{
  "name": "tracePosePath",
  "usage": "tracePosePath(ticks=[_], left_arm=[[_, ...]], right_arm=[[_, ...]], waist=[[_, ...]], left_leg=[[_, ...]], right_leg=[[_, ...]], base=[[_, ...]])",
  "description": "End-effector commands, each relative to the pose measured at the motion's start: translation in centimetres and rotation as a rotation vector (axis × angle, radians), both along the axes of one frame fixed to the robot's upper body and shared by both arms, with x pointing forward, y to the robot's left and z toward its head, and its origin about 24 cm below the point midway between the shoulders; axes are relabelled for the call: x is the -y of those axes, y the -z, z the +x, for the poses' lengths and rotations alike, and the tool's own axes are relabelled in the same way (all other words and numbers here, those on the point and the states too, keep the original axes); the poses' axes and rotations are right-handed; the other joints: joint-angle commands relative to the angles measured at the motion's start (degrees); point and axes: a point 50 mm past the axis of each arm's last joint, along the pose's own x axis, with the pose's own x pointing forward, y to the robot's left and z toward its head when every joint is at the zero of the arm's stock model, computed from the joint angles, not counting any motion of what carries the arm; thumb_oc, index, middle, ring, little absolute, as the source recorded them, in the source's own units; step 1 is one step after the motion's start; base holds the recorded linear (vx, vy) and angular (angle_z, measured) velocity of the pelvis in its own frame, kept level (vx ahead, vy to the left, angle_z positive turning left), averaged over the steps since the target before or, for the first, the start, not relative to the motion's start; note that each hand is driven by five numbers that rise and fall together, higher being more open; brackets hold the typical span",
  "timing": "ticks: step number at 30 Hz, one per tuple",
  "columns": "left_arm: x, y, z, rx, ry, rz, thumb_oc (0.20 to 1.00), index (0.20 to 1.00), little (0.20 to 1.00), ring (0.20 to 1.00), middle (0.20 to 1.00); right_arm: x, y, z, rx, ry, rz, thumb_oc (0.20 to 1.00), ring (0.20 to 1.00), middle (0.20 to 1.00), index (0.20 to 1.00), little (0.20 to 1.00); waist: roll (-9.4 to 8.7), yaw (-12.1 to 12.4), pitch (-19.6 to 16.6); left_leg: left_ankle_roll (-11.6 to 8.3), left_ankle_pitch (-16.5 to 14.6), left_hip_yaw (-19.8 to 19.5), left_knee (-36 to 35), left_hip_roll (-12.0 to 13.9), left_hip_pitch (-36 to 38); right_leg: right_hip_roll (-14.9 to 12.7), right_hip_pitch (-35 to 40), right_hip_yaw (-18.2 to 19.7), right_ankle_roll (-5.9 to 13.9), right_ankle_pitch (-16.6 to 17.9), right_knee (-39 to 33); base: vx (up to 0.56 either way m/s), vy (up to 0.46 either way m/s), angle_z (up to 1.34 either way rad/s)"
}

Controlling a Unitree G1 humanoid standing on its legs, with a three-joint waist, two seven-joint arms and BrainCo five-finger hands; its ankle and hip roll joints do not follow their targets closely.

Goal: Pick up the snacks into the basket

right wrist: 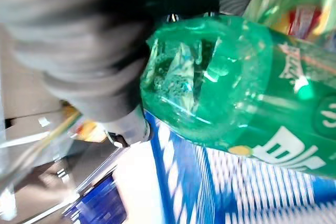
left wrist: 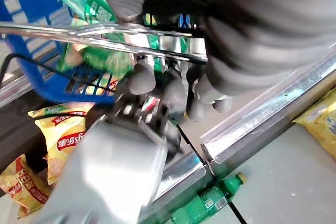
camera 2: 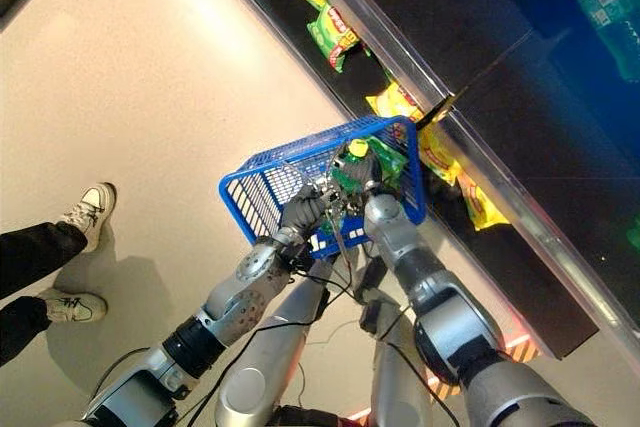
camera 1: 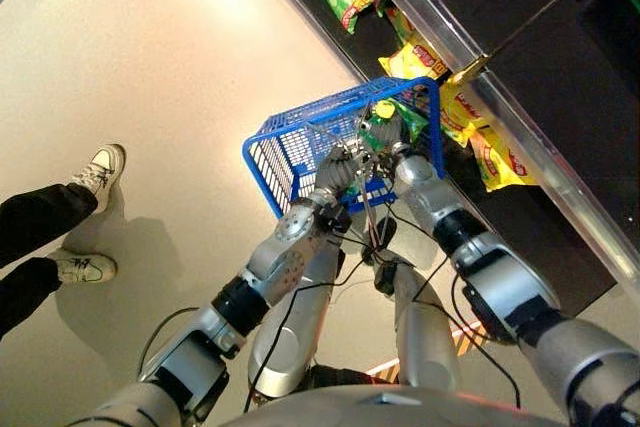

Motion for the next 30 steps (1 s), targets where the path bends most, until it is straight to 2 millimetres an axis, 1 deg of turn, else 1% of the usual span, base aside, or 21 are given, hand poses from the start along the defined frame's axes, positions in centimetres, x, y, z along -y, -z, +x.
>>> tracePosePath(ticks=[1, 2, 3, 4, 5, 6, 7, 9, 10, 12, 13, 17, 18, 19, 22, 27, 29, 30], left_arm=[[4.7, -6.9, -4.1, 0.249, 0.281, -0.238, 0.2, 0.2, 0.2, 0.2, 0.2], [4.9, -7.4, -4.4, 0.262, 0.294, -0.252, 0.2, 0.2, 0.2, 0.2, 0.2], [4.9, -7.4, -4.4, 0.263, 0.295, -0.251, 0.2, 0.2, 0.2, 0.2, 0.2], [5.2, -7.9, -4.8, 0.273, 0.316, -0.267, 0.2, 0.2, 0.2, 0.2, 0.2], [5.3, -8.0, -4.9, 0.274, 0.325, -0.276, 0.2, 0.2, 0.2, 0.2, 0.2], [5.3, -8.0, -4.9, 0.274, 0.325, -0.276, 0.2, 0.2, 0.2, 0.2, 0.2], [5.6, -8.4, -5.3, 0.283, 0.348, -0.292, 0.2, 0.2, 0.2, 0.2, 0.2], [5.6, -8.5, -5.3, 0.283, 0.348, -0.292, 0.2, 0.2, 0.2, 0.2, 0.2], [5.7, -8.7, -5.5, 0.29, 0.357, -0.298, 0.2, 0.2, 0.2, 0.2, 0.2], [5.7, -8.7, -5.6, 0.289, 0.359, -0.3, 0.2, 0.2, 0.2, 0.2, 0.2], [5.8, -8.9, -5.7, 0.291, 0.365, -0.301, 0.2, 0.2, 0.2, 0.2, 0.2], [5.8, -9.0, -5.7, 0.295, 0.367, -0.302, 0.2, 0.2, 0.2, 0.2, 0.2], [5.9, -9.5, -5.7, 0.306, 0.367, -0.312, 0.2, 0.2, 0.2, 0.2, 0.2], [5.9, -9.6, -5.7, 0.309, 0.366, -0.315, 0.2, 0.2, 0.2, 0.2, 0.2], [5.9, -9.6, -5.7, 0.31, 0.366, -0.317, 0.2, 0.2, 0.2, 0.2, 0.2], [5.7, -9.9, -5.6, 0.313, 0.352, -0.329, 0.2, 0.2, 0.2, 0.2, 0.2], [5.7, -9.9, -5.6, 0.313, 0.352, -0.329, 0.2, 0.2, 0.2, 0.2, 0.2], [5.5, -9.9, -5.5, 0.308, 0.34, -0.34, 0.2, 0.2, 0.2, 0.2, 0.2]], right_arm=[[-1.4, -4.2, 0.9, 0.139, -0.033, 0.054, 0.2, 0.2, 0.2, 0.2, 0.2], [-0.1, -3.6, 1.4, 0.087, 0.022, 0.009, 0.2, 0.2, 0.2, 0.2, 0.2], [-0.1, -3.7, 1.4, 0.088, 0.022, 0.009, 0.2, 0.2, 0.2, 0.2, 0.2], [1.0, -3.4, 1.7, 0.058, 0.069, -0.009, 0.2, 0.2, 0.2, 0.2, 0.2], [1.5, -3.1, 1.8, 0.039, 0.089, -0.005, 0.2, 0.2, 0.2, 0.2, 0.2], [1.5, -3.2, 1.8, 0.04, 0.089, -0.005, 0.2, 0.2, 0.2, 0.2, 0.2], [2.2, -3.1, 2.0, 0.014, 0.116, -0.022, 0.2, 0.2, 0.2, 0.2, 0.2], [2.3, -3.1, 2.0, 0.015, 0.116, -0.022, 0.2, 0.2, 0.2, 0.2, 0.2], [2.6, -3.0, 2.1, -0.001, 0.13, -0.044, 0.2, 0.2, 0.2, 0.2, 0.2], [2.6, -3.0, 2.1, -0.005, 0.132, -0.058, 0.2, 0.2, 0.2, 0.2, 0.2], [2.8, -2.9, 2.2, -0.024, 0.14, -0.096, 0.2, 0.2, 0.2, 0.2, 0.2], [2.7, -2.9, 2.3, -0.031, 0.142, -0.116, 0.2, 0.2, 0.2, 0.2, 0.2], [2.1, -2.5, 2.3, -0.058, 0.118, -0.185, 1.0, 1.0, 1.0, 1.0, 1.0], [1.8, -2.4, 2.2, -0.064, 0.108, -0.19, 1.0, 1.0, 1.0, 1.0, 1.0], [1.7, -2.4, 2.2, -0.068, 0.107, -0.195, 1.0, 1.0, 1.0, 1.0, 1.0], [0.7, -2.2, 2.1, -0.068, 0.081, -0.217, 1.0, 1.0, 1.0, 1.0, 1.0], [0.7, -2.2, 2.1, -0.068, 0.081, -0.217, 1.0, 1.0, 1.0, 1.0, 1.0], [0.8, -1.9, 2.0, -0.078, 0.086, -0.211, 1.0, 1.0, 1.0, 1.0, 1.0]], waist=[[2.56, 1.5, -0.2], [3.16, 1.9, -0.2], [3.17, 1.9, -0.2], [3.56, 2.3, -0.2], [3.79, 2.4, -0.2], [3.8, 2.4, -0.2], [4.59, 2.7, -0.2], [4.6, 2.7, -0.2], [5.05, 2.8, -0.2], [5.17, 2.9, -0.2], [5.49, 2.9, -0.2], [5.49, 2.9, -0.2], [5.54, 2.7, -0.2], [5.45, 2.6, -0.2], [5.41, 2.5, -0.2], [4.75, 1.9, -0.2], [4.74, 1.9, -0.2], [4.61, 1.9, -0.2]], left_leg=[[-3.56, -9.8, 2.6, 8.9, 1.6, -2.8], [-3.62, -9.8, 2.5, 9.0, 1.4, -3.6], [-3.62, -9.8, 2.5, 9.1, 1.4, -3.6], [-3.64, -9.8, 2.2, 9.3, 1.2, -4.3], [-3.64, -9.8, 2.0, 9.5, 1.1, -4.6], [-3.64, -9.8, 2.0, 9.5, 1.1, -4.6], [-3.59, -9.8, 1.6, 9.6, 0.8, -5.2], [-3.59, -9.8, 1.6, 9.6, 0.8, -5.2], [-3.52, -9.7, 1.6, 9.6, 0.7, -5.4], [-3.48, -9.7, 1.6, 9.6, 0.7, -5.5], [-3.4, -9.7, 1.6, 9.5, 0.7, -5.4], [-3.39, -9.7, 1.7, 9.5, 0.7, -5.5], [-3.46, -9.4, 1.9, 9.2, 0.8, -5.6], [-3.47, -9.4, 1.9, 9.1, 0.8, -5.5], [-3.49, -9.4, 1.9, 9.1, 0.8, -5.4], [-3.61, -9.2, 2.1, 8.3, 1.1, -4.7], [-3.61, -9.2, 2.1, 8.3, 1.1, -4.7], [-3.72, -9.0, 1.9, 8.0, 1.0, -4.3]], right_leg=[[-6.9, 1.2, 0.0, 5.86, 4.5, -2.7], [-7.0, 0.5, -0.3, 5.85, 4.4, -2.4], [-7.0, 0.4, -0.3, 5.85, 4.4, -2.4], [-7.0, 0.0, -0.6, 5.82, 4.3, -2.1], [-7.1, -0.3, -0.8, 5.78, 4.2, -1.8], [-7.1, -0.3, -0.8, 5.78, 4.2, -1.8], [-7.1, -0.8, -1.1, 5.76, 3.9, -1.3], [-7.1, -0.8, -1.1, 5.76, 3.9, -1.3], [-7.1, -1.1, -1.0, 5.7, 3.8, -1.2], [-7.1, -1.2, -1.0, 5.69, 3.7, -1.0], [-7.1, -1.4, -1.0, 5.68, 3.7, -0.8], [-7.1, -1.6, -0.8, 5.69, 3.7, -0.7], [-7.1, -1.8, -0.8, 5.71, 3.7, -0.8], [-7.1, -1.8, -0.8, 5.68, 3.7, -0.9], [-7.1, -1.7, -0.9, 5.69, 3.7, -0.9], [-7.1, -1.4, -0.4, 5.86, 4.1, -1.5], [-7.1, -1.4, -0.4, 5.86, 4.1, -1.5], [-7.2, -0.9, -0.5, 5.86, 4.1, -1.8]], base=[[0.01, -0.005, 0.1], [0.01, -0.005, 0.16], [0.01, -0.017, 0.25], [0.02, -0.015, 0.2], [0.02, -0.015, 0.18], [0.01, -0.006, 0.09], [0.01, 0.0, 0.08], [0.0, 0.001, 0.13], [0.0, 0.002, 0.13], [0.0, 0.009, 0.05], [0.0, 0.0, 0.0], [0.0, 0.0, 0.0], [0.0, 0.0, 0.0], [0.0, 0.0, 0.0], [0.0, 0.0, 0.0], [0.0, 0.0, 0.0], [0.0, 0.0, 0.0], [0.0, 0.0, 0.0]])
